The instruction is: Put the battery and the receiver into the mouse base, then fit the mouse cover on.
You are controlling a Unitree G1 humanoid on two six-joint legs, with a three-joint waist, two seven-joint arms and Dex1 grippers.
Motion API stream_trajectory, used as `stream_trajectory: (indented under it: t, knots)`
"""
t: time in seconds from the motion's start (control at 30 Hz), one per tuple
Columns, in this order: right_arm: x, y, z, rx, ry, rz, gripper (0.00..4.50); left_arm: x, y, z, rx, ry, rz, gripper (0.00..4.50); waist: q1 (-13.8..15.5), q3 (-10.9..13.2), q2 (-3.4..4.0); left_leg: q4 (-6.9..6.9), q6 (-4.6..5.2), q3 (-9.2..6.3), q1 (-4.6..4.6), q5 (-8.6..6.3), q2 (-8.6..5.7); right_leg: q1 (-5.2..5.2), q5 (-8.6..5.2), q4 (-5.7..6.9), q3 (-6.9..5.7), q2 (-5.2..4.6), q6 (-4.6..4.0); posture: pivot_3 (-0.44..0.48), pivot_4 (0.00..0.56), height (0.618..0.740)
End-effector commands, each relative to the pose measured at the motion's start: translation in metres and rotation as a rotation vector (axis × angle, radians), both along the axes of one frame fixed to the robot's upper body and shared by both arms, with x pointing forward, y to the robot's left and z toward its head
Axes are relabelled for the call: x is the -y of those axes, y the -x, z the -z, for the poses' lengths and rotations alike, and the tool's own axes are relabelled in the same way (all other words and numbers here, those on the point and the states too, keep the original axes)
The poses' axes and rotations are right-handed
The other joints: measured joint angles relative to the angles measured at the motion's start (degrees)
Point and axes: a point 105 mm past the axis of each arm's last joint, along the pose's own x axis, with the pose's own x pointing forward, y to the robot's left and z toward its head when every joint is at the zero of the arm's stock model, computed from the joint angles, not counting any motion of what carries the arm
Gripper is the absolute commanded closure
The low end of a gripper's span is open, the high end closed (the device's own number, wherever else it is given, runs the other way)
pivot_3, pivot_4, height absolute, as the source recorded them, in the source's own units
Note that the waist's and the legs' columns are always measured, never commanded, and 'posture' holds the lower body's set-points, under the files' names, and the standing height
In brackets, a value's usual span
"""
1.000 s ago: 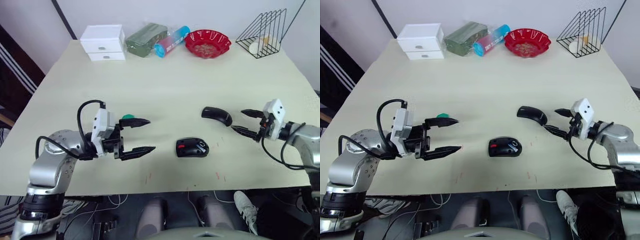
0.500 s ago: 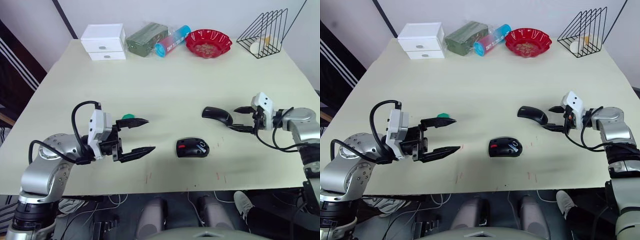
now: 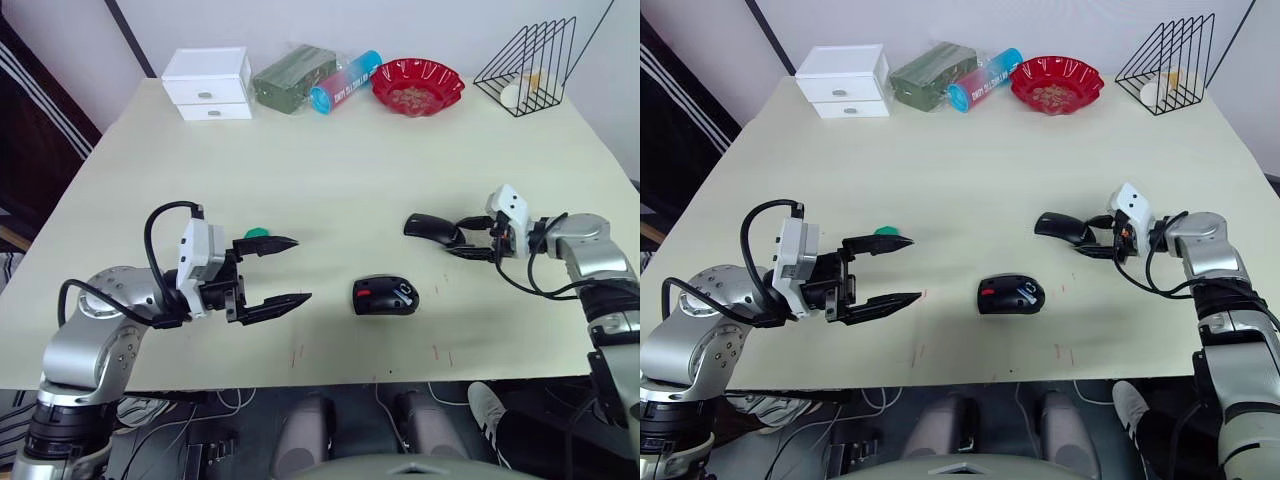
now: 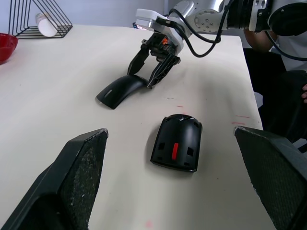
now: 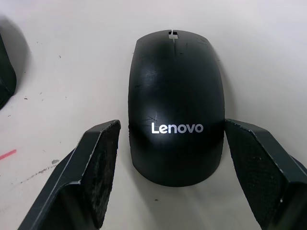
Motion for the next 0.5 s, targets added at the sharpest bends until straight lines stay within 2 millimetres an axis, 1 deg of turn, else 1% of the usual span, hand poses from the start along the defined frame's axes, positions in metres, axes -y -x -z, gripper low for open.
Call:
stream_trajectory:
  t: [0.03, 0.5]
  knots:
    - [-0.001, -0.0064, -0.0139, 0.046, -0.005, 0.008, 0.88, 0.0038, 0.0025, -0.0101, 0.047, -0.005, 0.022, 0.0, -0.01, 0.0, 0.0, 0.0, 0.0, 0.0, 0.0, 0.0, 0.0, 0.0, 0.0, 0.0, 0.0, 0.0, 0.0, 0.0, 0.15, 0.74]
    - [0.0035, -0.0091, -0.0179, 0.076, -0.013, 0.041, 0.88, 0.0024, 0.0014, -0.0085, 0.042, -0.008, 0.022, 0.0, -0.02, 0.01, 0.01, -0.01, 0.0, 0.0, 0.0, 0.0, 0.0, 0.0, 0.0, 0.0, 0.0, 0.0, 0.0, 0.0, 0.15, 0.74]
